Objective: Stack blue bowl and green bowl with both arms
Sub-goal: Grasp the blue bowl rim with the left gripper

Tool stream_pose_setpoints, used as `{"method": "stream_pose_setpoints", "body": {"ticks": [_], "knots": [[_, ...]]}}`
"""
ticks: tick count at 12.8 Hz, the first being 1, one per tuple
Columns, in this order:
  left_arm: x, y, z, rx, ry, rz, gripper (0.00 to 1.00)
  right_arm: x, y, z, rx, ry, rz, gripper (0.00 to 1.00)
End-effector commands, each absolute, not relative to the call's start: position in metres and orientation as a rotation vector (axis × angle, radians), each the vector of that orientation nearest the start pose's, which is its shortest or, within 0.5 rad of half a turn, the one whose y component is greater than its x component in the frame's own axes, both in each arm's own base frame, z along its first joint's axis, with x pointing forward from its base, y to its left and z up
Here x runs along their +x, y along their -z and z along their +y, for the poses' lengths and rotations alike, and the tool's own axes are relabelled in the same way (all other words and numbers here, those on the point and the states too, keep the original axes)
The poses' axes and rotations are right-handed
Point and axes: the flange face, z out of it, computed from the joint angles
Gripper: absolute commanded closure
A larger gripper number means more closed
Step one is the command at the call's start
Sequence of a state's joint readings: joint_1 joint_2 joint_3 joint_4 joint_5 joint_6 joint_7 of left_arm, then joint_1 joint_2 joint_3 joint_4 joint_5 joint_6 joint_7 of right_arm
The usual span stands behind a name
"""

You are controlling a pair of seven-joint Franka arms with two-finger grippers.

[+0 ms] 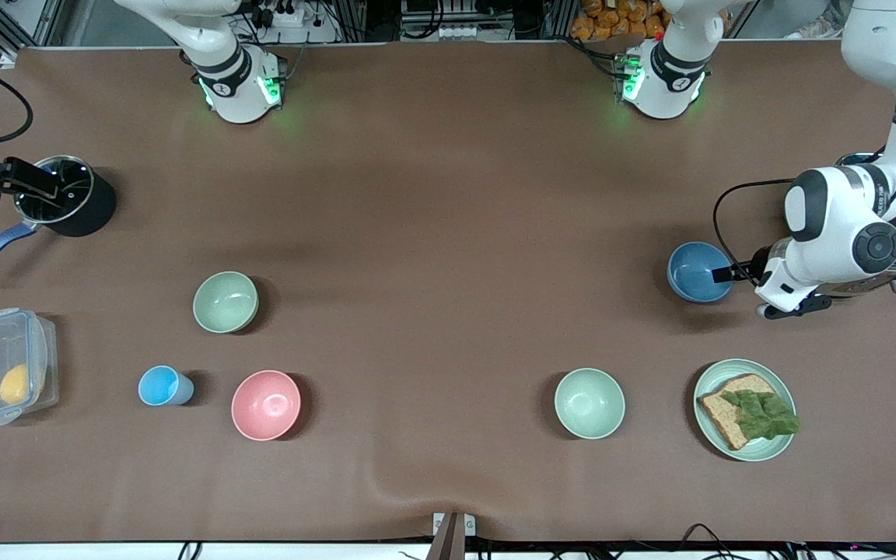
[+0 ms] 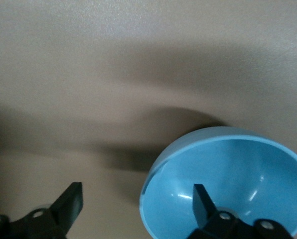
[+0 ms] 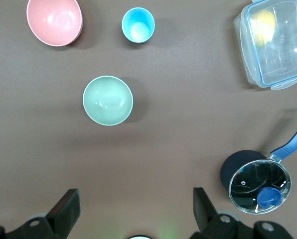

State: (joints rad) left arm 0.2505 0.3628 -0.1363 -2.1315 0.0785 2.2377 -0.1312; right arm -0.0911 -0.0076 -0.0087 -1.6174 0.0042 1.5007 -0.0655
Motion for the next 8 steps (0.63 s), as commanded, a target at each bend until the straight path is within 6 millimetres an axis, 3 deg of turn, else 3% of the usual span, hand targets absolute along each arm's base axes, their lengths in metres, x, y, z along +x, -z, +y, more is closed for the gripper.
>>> {"method": "stream_pose_setpoints", "body": {"ticks": [1, 5, 8], "knots": [[0.5385, -0.2129, 0.0655, -3.094, -0.389, -0.252, 0.23, 0.5403, -0.6009, -0.0511, -3.131, -0.178, 0.075, 0.0], [0.5391, -0.209, 0.0654, -3.096, -0.386, -0.252, 0.42, 0.5403, -0.5999, -0.0519, -3.13, -0.185, 0.077, 0.0], [0.5398, -0.2095, 0.0646, -3.096, -0.384, -0.252, 0.71, 0.54, -0.5996, -0.0519, -3.129, -0.19, 0.077, 0.0]]}}
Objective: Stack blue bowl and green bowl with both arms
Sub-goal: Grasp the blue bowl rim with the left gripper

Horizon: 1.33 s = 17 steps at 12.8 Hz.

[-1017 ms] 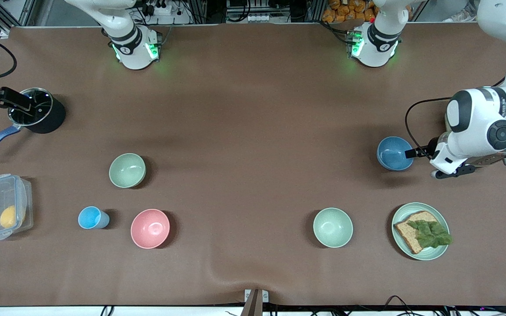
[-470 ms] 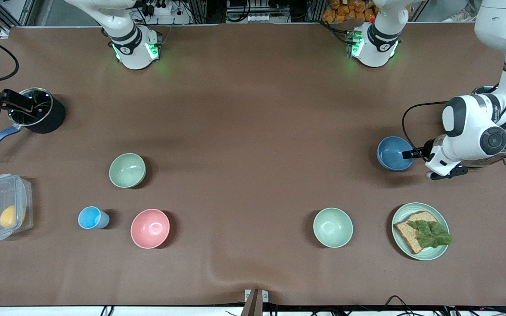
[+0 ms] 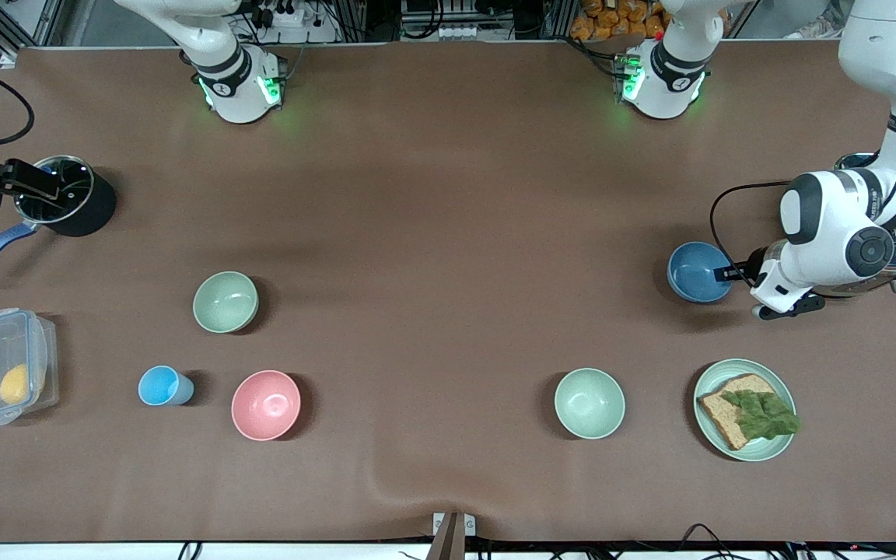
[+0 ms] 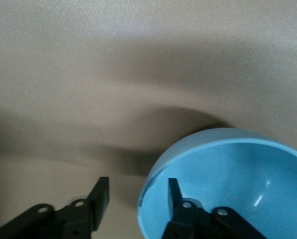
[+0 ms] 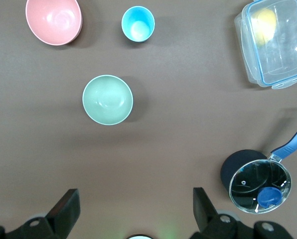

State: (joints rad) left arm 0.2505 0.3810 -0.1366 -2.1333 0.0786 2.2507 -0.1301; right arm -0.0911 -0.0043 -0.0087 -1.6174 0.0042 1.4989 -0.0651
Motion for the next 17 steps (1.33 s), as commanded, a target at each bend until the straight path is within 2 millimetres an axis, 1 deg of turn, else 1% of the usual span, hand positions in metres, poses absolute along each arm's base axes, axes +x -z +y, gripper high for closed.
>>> {"method": "stream_pose_setpoints", "body": {"ticks": [1, 2, 3, 5, 6, 8, 9, 11, 14, 15, 17], "knots": [[0.54, -0.21, 0.065, -3.096, -0.381, -0.254, 0.82, 0.539, -0.6, -0.053, -3.129, -0.192, 0.079, 0.0], [0.541, -0.209, 0.065, -3.094, -0.383, -0.266, 0.95, 0.539, -0.6, -0.053, -3.129, -0.194, 0.079, 0.0], [0.542, -0.207, 0.066, -3.095, -0.386, -0.269, 1.0, 0.539, -0.6, -0.053, -3.129, -0.195, 0.079, 0.0], [0.543, -0.208, 0.065, -3.095, -0.381, -0.27, 1.0, 0.538, -0.602, -0.054, -3.128, -0.194, 0.079, 0.0], [0.546, -0.212, 0.064, -3.097, -0.369, -0.266, 1.0, 0.537, -0.603, -0.055, -3.128, -0.194, 0.077, 0.0], [0.56, -0.231, 0.054, -3.109, -0.312, -0.255, 1.0, 0.537, -0.603, -0.054, -3.128, -0.194, 0.075, 0.0], [0.564, -0.242, 0.04, -3.117, -0.31, -0.215, 1.0, 0.537, -0.603, -0.054, -3.128, -0.197, 0.075, 0.0], [0.577, -0.262, 0.024, -3.127, -0.271, -0.181, 1.0, 0.535, -0.605, -0.052, -3.128, -0.199, 0.07, 0.0], [0.597, -0.305, -0.006, -3.138, -0.298, -0.123, 1.0, 0.535, -0.607, -0.05, -3.131, -0.192, 0.068, 0.0], [0.602, -0.316, -0.019, -3.136, -0.299, -0.163, 1.0, 0.535, -0.608, -0.046, -3.132, -0.19, 0.056, 0.0], [0.605, -0.331, -0.057, -3.136, -0.294, -0.231, 1.0, 0.535, -0.608, -0.045, -3.133, -0.19, 0.056, 0.0]]}}
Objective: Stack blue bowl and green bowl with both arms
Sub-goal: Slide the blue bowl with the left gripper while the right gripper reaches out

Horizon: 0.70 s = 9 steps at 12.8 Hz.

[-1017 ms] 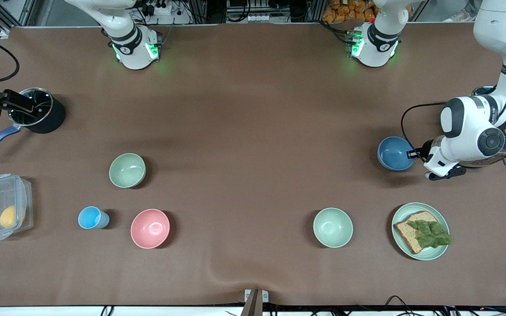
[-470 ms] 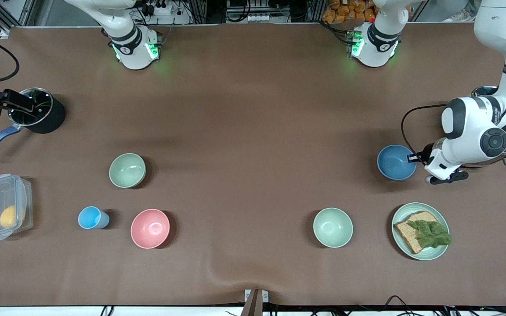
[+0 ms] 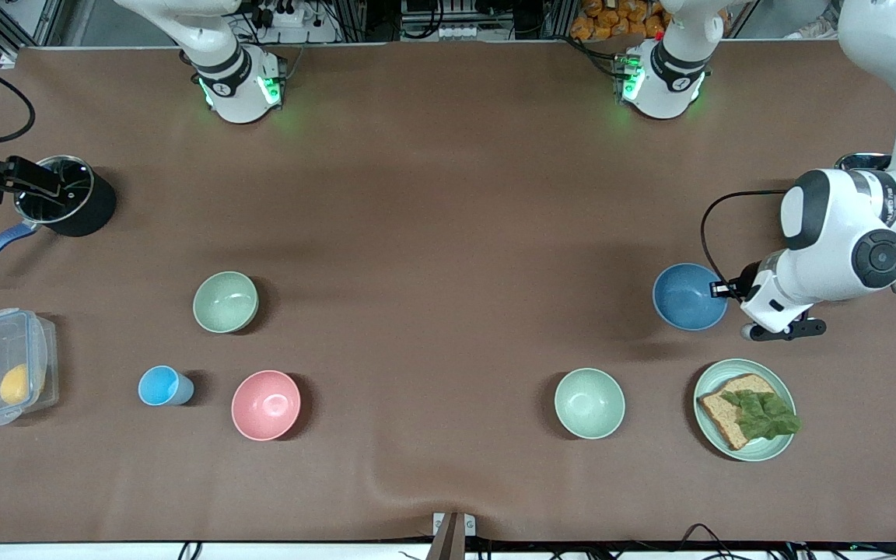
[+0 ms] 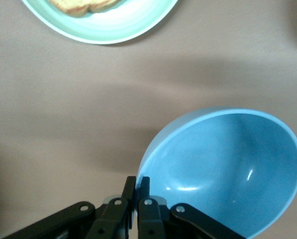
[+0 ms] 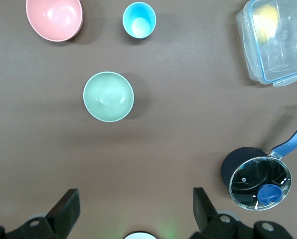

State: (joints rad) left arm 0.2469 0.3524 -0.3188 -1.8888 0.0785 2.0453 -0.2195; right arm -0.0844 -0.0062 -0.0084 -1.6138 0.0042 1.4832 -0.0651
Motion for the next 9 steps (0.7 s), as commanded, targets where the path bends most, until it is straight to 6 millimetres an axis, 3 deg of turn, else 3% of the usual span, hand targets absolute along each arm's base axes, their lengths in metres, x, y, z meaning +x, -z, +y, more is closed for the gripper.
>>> {"method": "stream_pose_setpoints", "body": {"ticks": [1, 6, 7, 9], "knots": [[0.605, -0.338, -0.074, -3.133, -0.295, -0.272, 1.0, 0.535, -0.608, -0.045, -3.133, -0.19, 0.056, 0.0], [0.603, -0.362, -0.137, -3.121, -0.274, -0.35, 1.0, 0.54, -0.595, -0.046, -3.127, -0.228, 0.039, 0.0], [0.603, -0.367, -0.146, -3.117, -0.271, -0.361, 1.0, 0.547, -0.581, -0.044, -3.123, -0.268, 0.034, 0.0], [0.602, -0.376, -0.163, -3.112, -0.265, -0.379, 1.0, 0.572, -0.513, -0.038, -3.095, -0.458, 0.024, 0.0]]}}
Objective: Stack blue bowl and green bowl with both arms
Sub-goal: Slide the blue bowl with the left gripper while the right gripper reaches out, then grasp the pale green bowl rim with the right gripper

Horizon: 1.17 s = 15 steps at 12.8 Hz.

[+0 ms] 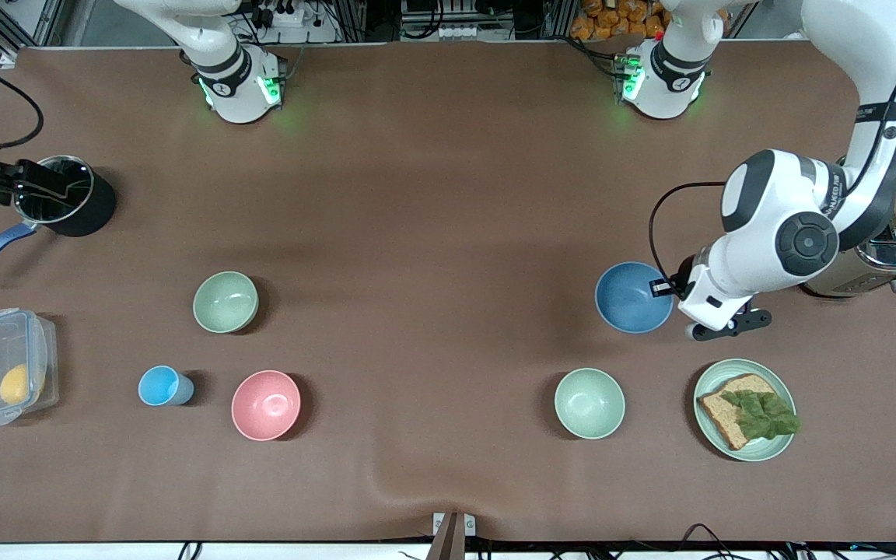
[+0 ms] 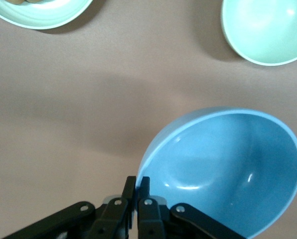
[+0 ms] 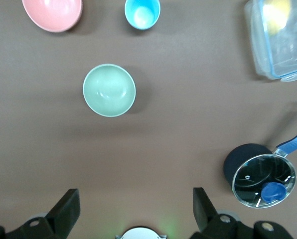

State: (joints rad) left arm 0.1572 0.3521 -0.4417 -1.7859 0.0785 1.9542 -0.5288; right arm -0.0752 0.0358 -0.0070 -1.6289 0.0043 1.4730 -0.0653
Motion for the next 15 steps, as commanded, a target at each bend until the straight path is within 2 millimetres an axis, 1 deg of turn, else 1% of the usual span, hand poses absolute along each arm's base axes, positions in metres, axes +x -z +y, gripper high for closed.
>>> {"method": "stream_pose_setpoints", "body": {"ticks": [1, 2, 4, 5, 6, 9, 10, 11, 12, 13, 14, 15], "knots": [[0.601, -0.378, -0.174, -3.111, -0.259, -0.392, 1.0, 0.578, -0.492, -0.042, -3.076, -0.503, 0.022, 0.0], [0.599, -0.381, -0.183, -3.109, -0.251, -0.412, 1.0, 0.584, -0.474, -0.038, -3.032, -0.535, 0.024, 0.0], [0.598, -0.386, -0.201, -3.124, -0.258, -0.461, 1.0, 0.578, -0.454, -0.037, -2.997, -0.639, 0.002, 0.0], [0.597, -0.386, -0.205, -3.135, -0.269, -0.481, 1.0, 0.58, -0.444, -0.031, -2.991, -0.654, -0.047, 0.0], [0.597, -0.385, -0.207, -3.139, -0.279, -0.493, 1.0, 0.586, -0.429, -0.016, -2.989, -0.672, -0.089, 0.0], [0.595, -0.375, -0.215, -3.131, -0.309, -0.497, 1.0, 0.611, -0.396, -0.005, -3.012, -0.548, -0.127, 0.0], [0.595, -0.373, -0.216, -3.13, -0.314, -0.495, 1.0, 0.616, -0.384, -0.004, -3.016, -0.527, -0.129, 0.0], [0.595, -0.37, -0.216, -3.129, -0.323, -0.495, 1.0, 0.622, -0.368, -0.008, -3.016, -0.519, -0.117, 0.0], [0.596, -0.363, -0.214, -3.125, -0.338, -0.502, 1.0, 0.629, -0.36, -0.007, -3.026, -0.476, -0.117, 0.0], [0.596, -0.362, -0.216, -3.126, -0.341, -0.498, 1.0, 0.634, -0.349, -0.001, -3.032, -0.449, -0.13, 0.0], [0.596, -0.361, -0.215, -3.125, -0.343, -0.5, 1.0, 0.64, -0.339, 0.01, -3.039, -0.415, -0.15, 0.0], [0.596, -0.357, -0.215, -3.124, -0.351, -0.501, 1.0, 0.642, -0.327, 0.023, -3.042, -0.419, -0.182, 0.0]]}}
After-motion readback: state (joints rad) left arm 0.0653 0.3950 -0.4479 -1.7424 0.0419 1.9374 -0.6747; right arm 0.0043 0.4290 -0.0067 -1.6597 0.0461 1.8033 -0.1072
